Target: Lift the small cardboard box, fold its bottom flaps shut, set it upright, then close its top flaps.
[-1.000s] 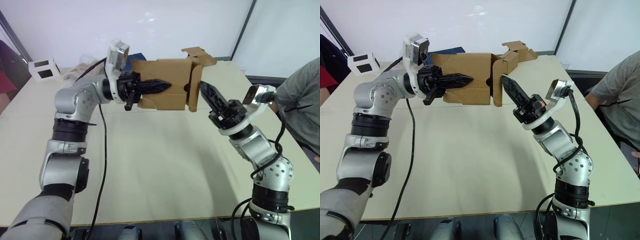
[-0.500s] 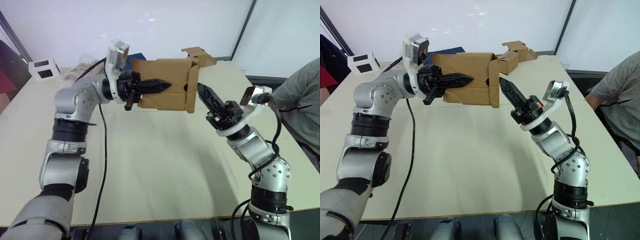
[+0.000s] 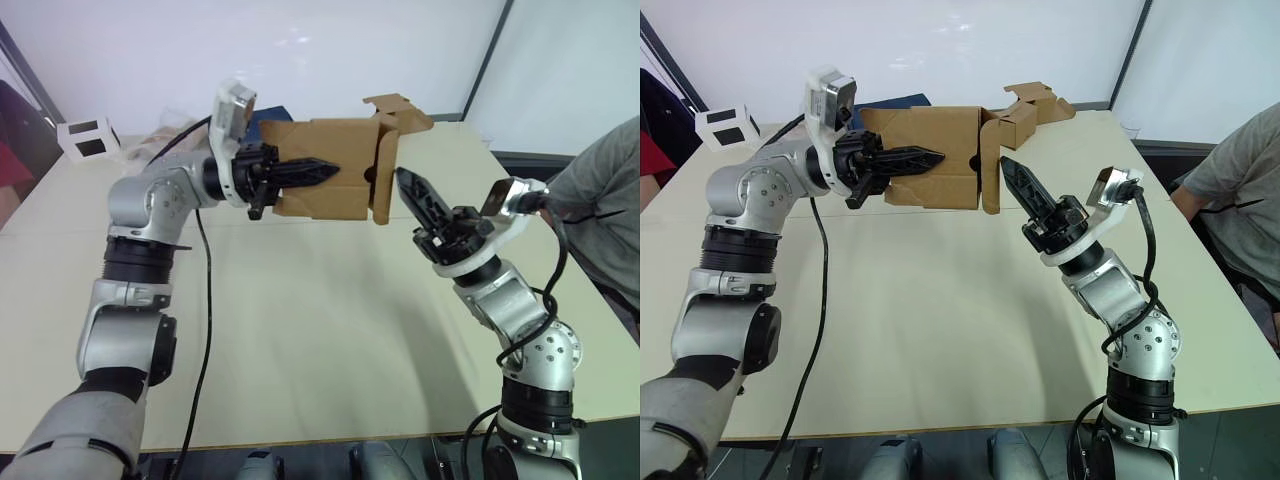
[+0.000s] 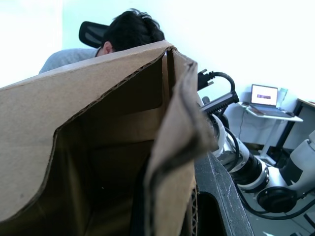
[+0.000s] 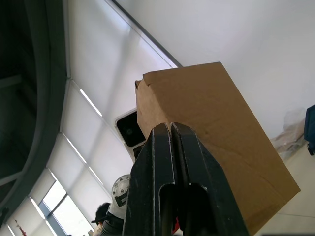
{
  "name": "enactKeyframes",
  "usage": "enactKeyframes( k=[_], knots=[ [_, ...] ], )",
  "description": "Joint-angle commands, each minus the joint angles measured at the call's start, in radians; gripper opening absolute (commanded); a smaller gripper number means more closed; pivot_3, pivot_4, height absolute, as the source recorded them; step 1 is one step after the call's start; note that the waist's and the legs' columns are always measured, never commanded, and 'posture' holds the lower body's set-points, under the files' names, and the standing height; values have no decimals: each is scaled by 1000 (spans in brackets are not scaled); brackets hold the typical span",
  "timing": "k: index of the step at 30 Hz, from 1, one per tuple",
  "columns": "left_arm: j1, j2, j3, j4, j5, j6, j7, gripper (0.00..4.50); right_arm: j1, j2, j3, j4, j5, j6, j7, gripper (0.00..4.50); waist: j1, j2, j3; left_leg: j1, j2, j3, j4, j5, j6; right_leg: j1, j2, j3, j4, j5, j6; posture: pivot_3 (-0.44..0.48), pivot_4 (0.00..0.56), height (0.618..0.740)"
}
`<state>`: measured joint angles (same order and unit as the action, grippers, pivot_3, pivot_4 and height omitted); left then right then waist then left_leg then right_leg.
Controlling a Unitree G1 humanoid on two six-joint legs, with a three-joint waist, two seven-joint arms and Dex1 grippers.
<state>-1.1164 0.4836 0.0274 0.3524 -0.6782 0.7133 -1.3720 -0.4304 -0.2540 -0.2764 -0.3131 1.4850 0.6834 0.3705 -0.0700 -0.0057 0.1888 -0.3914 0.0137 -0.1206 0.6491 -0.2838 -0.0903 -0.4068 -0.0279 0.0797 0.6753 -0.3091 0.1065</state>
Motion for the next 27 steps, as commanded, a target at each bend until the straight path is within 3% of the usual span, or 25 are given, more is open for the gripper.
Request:
enactKeyframes(
  k=[1,13,17,19,27],
  knots=[
    [-31,13,26,-12,-3,-12,-2,0,0,3,10,-42,2,-13,8,60,0,0,0,0,0,0,0,0,0,0,0,0,0,0,0,0,150,740],
    [-36,12,22,-11,-3,-7,-5,0,0,-7,29,-42,-87,-36,19,60,0,0,0,0,0,0,0,0,0,0,0,0,0,0,0,0,150,740],
    [-35,14,23,-13,-4,-4,-6,0,-2,3,26,-42,-91,-43,14,1104,0,0,0,0,0,0,0,0,0,0,0,0,0,0,0,0,150,740],
    [-36,14,23,-12,-4,-3,-6,0,-2,4,25,-41,-89,-45,12,2007,0,0,0,0,0,0,0,0,0,0,0,0,0,0,0,0,150,740],
    [-35,14,25,-11,-5,-2,-4,0,-2,10,28,-46,-64,-47,0,2007,0,0,0,0,0,0,0,0,0,0,0,0,0,0,0,0,150,740]
  ],
)
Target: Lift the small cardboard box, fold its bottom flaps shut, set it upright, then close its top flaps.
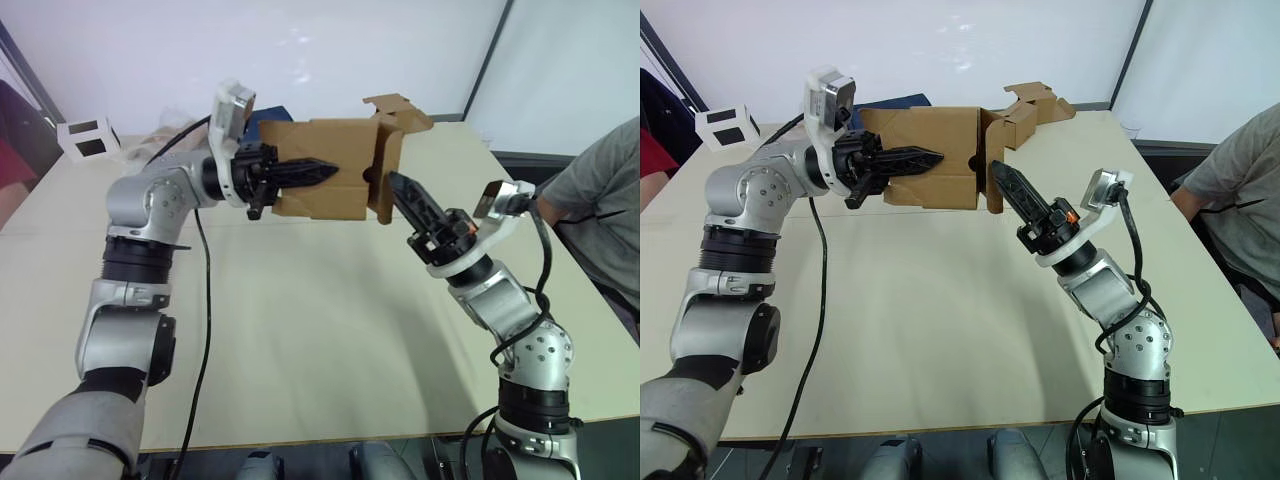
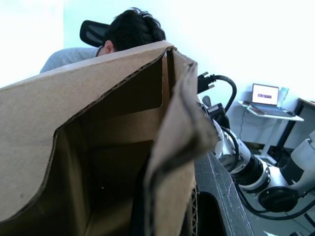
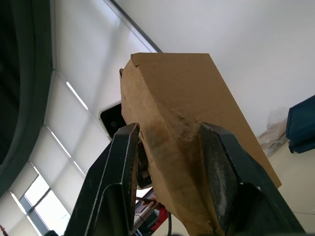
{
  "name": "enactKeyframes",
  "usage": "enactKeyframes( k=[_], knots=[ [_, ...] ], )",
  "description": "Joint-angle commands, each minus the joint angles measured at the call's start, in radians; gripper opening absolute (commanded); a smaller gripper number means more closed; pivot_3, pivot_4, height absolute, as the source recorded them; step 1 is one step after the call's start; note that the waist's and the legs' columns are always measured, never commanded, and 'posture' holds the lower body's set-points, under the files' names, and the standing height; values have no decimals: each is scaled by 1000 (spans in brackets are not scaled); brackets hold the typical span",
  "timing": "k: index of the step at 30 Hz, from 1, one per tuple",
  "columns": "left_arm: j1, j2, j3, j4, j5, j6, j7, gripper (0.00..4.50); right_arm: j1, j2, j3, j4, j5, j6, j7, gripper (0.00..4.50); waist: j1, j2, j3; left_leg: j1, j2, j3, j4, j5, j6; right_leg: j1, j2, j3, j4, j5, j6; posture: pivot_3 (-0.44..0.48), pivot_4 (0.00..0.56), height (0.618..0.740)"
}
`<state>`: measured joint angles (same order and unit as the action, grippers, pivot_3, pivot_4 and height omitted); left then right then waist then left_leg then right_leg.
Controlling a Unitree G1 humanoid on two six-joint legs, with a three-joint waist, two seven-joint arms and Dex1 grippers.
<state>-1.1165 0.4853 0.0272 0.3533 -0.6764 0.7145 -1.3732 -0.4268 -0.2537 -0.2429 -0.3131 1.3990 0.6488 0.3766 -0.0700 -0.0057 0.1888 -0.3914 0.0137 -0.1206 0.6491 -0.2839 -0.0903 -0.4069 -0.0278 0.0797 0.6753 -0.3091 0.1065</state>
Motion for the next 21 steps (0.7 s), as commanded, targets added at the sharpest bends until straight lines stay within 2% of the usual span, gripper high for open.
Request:
enactKeyframes(
  k=[1,21],
  knots=[
    [-35,12,26,-13,-8,-2,-2,0,-8,11,-4,-45,18,-15,-9,2007,0,0,0,0,0,0,0,0,0,0,0,0,0,0,0,0,150,740],
    [-27,1,22,-34,-13,-9,-5,0,-29,79,21,-47,-24,-69,-64,2007,0,0,0,0,0,0,0,0,0,0,0,0,0,0,0,0,150,740]
  ],
)
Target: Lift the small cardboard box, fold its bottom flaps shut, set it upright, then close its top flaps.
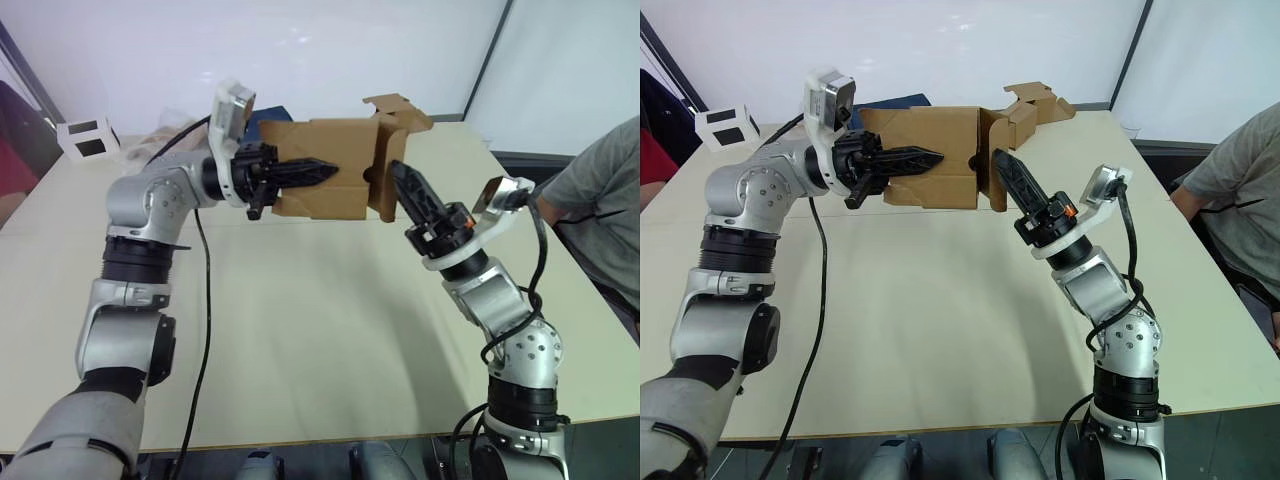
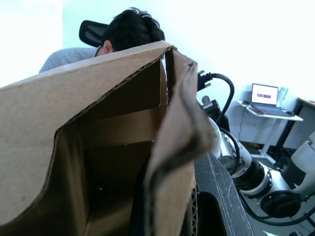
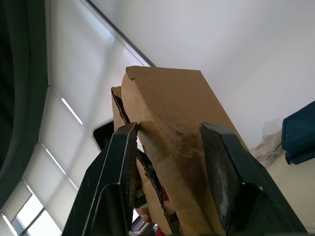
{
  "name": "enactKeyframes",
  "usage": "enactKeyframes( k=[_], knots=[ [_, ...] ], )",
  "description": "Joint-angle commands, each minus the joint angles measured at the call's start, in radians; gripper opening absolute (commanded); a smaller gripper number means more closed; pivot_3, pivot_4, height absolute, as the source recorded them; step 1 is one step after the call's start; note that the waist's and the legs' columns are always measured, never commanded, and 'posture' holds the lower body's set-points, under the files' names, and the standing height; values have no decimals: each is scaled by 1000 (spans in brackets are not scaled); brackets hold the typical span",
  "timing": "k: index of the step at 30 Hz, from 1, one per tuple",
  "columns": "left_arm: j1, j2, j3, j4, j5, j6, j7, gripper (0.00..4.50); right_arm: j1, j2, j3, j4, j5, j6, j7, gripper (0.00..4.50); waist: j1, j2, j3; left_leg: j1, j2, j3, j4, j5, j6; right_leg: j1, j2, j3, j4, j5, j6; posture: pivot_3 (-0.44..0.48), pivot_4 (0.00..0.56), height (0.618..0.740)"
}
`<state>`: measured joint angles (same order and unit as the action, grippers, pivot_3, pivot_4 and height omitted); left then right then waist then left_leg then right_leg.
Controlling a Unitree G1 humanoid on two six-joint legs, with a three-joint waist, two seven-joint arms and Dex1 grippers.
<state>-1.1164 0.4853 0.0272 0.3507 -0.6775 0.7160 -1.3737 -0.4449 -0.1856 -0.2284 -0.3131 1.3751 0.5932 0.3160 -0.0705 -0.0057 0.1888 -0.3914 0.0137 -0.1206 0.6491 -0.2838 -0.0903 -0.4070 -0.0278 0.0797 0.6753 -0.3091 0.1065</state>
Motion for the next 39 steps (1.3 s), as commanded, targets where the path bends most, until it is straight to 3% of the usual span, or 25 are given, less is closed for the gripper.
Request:
enactKeyframes(
  k=[1,15,31,39],
  knots=[
    [-27,-1,20,-31,-10,-12,-5,0,-10,13,9,-49,0,-14,-5,2007,0,0,0,0,0,0,0,0,0,0,0,0,0,0,0,0,150,740],
    [-19,-26,19,-19,6,-31,9,0,-37,66,36,-20,-93,-73,-17,2007,1,0,0,0,0,0,0,0,0,0,0,0,0,0,0,0,150,740],
    [-25,-55,27,23,12,-75,42,0,-20,170,110,-46,-43,-34,-26,2007,0,0,0,0,0,0,0,0,0,0,0,0,0,0,0,0,150,740],
    [-42,-48,40,45,20,-84,40,0,23,120,80,-72,-34,-13,-27,2007,0,0,0,0,0,0,0,0,0,0,0,0,0,0,0,0,150,740]
  ],
)
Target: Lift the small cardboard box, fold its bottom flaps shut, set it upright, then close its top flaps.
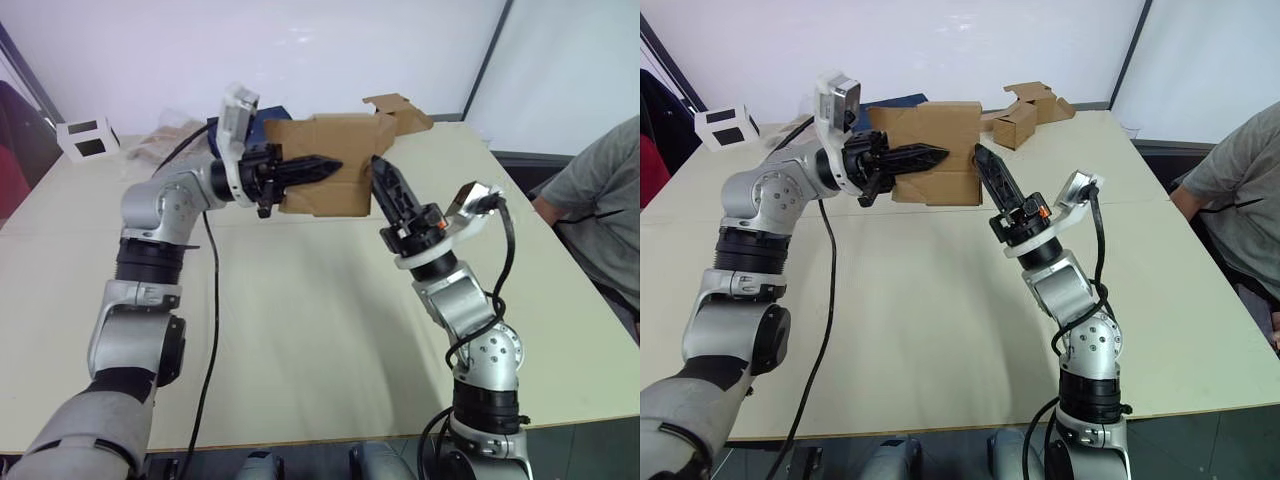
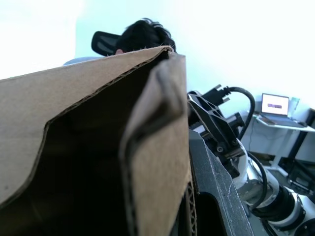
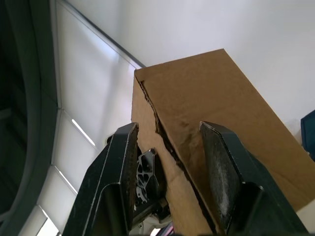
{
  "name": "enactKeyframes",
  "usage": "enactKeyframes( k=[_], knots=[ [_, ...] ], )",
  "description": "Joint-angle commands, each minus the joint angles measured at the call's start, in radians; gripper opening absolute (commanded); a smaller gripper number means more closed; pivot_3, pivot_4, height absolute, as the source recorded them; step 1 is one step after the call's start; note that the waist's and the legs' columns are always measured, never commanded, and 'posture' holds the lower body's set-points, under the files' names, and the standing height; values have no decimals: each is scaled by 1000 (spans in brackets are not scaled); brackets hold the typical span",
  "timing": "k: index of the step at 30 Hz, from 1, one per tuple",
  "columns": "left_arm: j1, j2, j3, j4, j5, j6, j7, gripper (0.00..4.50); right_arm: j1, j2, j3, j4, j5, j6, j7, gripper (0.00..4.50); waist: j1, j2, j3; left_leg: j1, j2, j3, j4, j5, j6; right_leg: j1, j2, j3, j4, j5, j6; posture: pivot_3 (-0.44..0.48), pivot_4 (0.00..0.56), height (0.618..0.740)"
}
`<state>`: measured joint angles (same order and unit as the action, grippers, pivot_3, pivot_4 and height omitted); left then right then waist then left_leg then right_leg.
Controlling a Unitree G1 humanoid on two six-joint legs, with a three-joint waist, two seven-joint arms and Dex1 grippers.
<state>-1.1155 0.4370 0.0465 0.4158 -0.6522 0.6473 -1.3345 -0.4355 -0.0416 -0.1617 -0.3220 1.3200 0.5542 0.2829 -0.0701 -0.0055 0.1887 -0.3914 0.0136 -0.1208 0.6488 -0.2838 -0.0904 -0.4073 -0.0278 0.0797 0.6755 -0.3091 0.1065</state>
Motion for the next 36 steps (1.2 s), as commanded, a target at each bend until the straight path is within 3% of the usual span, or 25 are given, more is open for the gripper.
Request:
enactKeyframes(
  k=[1,15,30,33,36],
  knots=[
    [-44,1,22,-17,-4,-17,0,0,17,-30,9,-64,23,28,6,2007,0,0,0,0,0,0,0,0,0,0,0,0,0,0,0,0,150,740],
    [-38,-14,19,-32,-3,-6,-3,0,44,-50,101,-80,-8,85,32,2007,0,0,0,0,0,0,0,0,0,0,0,0,0,0,0,0,150,740],
    [-51,2,40,-5,-1,-11,0,0,49,-104,-38,-54,85,52,-12,2007,0,0,0,0,0,0,0,0,0,0,0,0,0,0,0,0,150,740],
    [-52,-4,42,9,5,-25,10,0,48,-97,-35,-44,73,47,-18,1280,0,0,0,0,0,0,0,0,0,0,0,0,0,0,0,0,150,740],
    [-53,-3,44,11,2,-26,11,0,57,-77,-38,-42,83,36,-29,70,-1,0,0,0,0,0,0,0,0,0,0,0,0,0,0,0,150,740]
  ],
)
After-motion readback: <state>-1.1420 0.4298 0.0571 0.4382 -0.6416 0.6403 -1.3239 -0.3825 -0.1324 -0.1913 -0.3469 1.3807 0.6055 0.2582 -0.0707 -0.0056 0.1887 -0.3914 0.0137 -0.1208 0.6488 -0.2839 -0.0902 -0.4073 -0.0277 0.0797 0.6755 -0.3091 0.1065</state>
